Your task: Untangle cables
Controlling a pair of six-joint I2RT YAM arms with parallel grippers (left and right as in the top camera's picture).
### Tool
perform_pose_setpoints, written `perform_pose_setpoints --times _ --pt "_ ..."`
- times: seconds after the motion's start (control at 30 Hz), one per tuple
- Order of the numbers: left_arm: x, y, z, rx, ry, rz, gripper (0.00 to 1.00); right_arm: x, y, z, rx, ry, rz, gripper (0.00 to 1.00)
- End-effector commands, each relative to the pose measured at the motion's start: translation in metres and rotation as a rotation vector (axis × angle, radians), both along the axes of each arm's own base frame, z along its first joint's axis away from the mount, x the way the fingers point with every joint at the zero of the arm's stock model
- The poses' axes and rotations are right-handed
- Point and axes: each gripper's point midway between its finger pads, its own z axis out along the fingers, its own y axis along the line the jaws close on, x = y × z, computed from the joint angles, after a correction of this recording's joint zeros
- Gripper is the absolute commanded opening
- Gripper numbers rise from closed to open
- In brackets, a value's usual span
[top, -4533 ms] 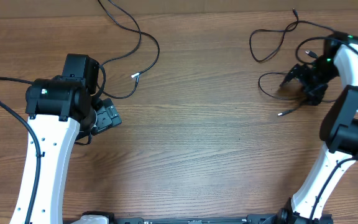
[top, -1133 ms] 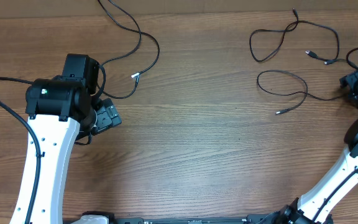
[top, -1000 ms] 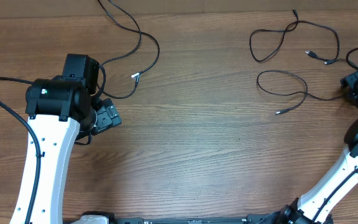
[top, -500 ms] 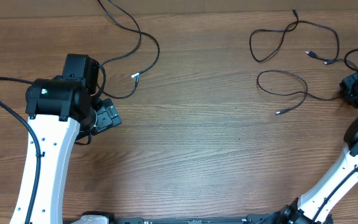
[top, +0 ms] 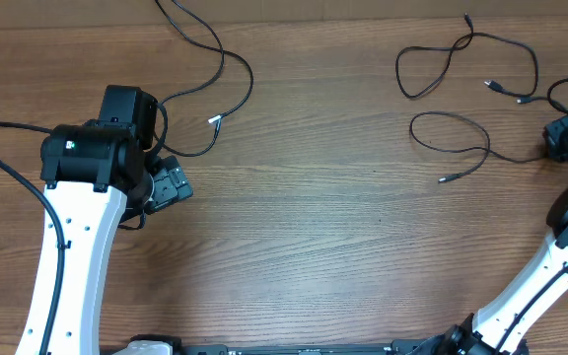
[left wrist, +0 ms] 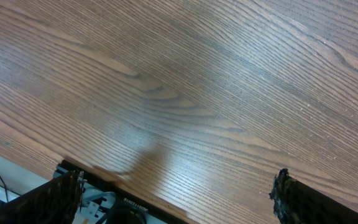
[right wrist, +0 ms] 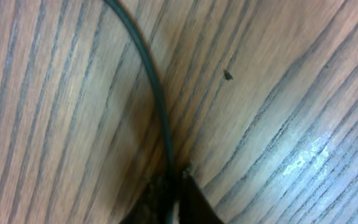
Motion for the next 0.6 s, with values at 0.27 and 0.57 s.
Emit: perform_pose_setpoints --times 0.27,0.57 --pt "0.000 0.002 0.000 0.018 -0.002 0.012 1.00 -0.034 -0.003 -0.022 0.057 0.086 -0.095 0.04" --pt "0.000 0.002 0.000 0.018 -0.002 0.012 0.99 -0.015 0.010 -0.022 0.136 0.002 -0.057 0.04"
